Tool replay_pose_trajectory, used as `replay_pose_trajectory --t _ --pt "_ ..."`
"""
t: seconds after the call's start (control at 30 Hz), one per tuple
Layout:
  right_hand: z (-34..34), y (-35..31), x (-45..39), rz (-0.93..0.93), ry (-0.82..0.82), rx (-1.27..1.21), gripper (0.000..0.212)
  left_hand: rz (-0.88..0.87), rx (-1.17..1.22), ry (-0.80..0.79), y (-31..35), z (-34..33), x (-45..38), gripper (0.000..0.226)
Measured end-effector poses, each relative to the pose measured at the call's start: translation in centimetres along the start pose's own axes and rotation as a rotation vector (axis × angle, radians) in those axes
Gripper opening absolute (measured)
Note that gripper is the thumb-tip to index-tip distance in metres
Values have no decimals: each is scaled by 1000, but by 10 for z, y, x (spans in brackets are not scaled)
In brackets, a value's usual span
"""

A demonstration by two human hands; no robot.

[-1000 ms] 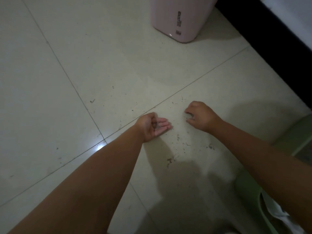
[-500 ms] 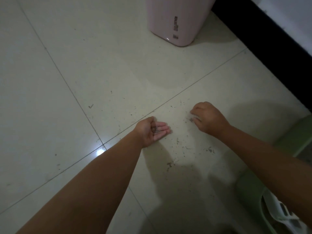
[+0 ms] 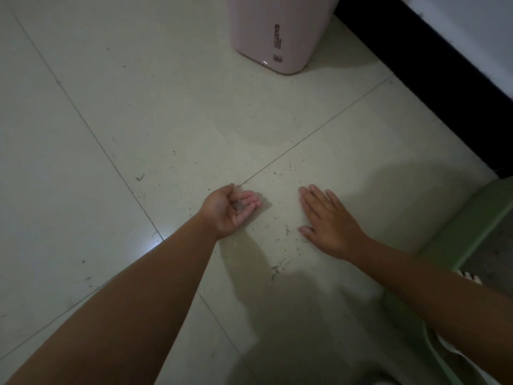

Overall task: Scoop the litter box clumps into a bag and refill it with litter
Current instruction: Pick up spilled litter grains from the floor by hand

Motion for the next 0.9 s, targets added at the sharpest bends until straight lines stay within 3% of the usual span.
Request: replay_pose_trajectory --t 0.1,0.17,0.3,0.43,0.63,0.77,0.83,0.9 --pt "7 -27 0 31 45 10 76 -97 116 44 28 17 5 49" --pt "12 -72 -1 172 109 -8 65 -157 168 94 43 32 8 47" --pt "8 -144 -10 365 66 -47 69 -221 217 164 53 53 14 47" --pt "11 -126 -25 334 66 26 75 -243 230 178 52 54 16 48" --pt "5 -40 -34 95 57 45 84 -259 303 156 59 52 20 49" --pt "22 -27 -39 -116 136 -29 91 -284 336 170 65 64 24 49" --pt "34 -66 -41 30 248 -80 99 -283 345 186 64 72 24 49" --pt "27 -110 -43 169 136 -67 94 -273 334 195 62 78 26 46"
Point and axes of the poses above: each hand's wrist, its own x-axis away from the middle knuckle, its own z-axis out of the back of the hand, y = z × x, the point moved 10 cm from there along -x, towards the middle knuckle, and after that the axes turned 5 degrees about -z, right-handed, at the moved point
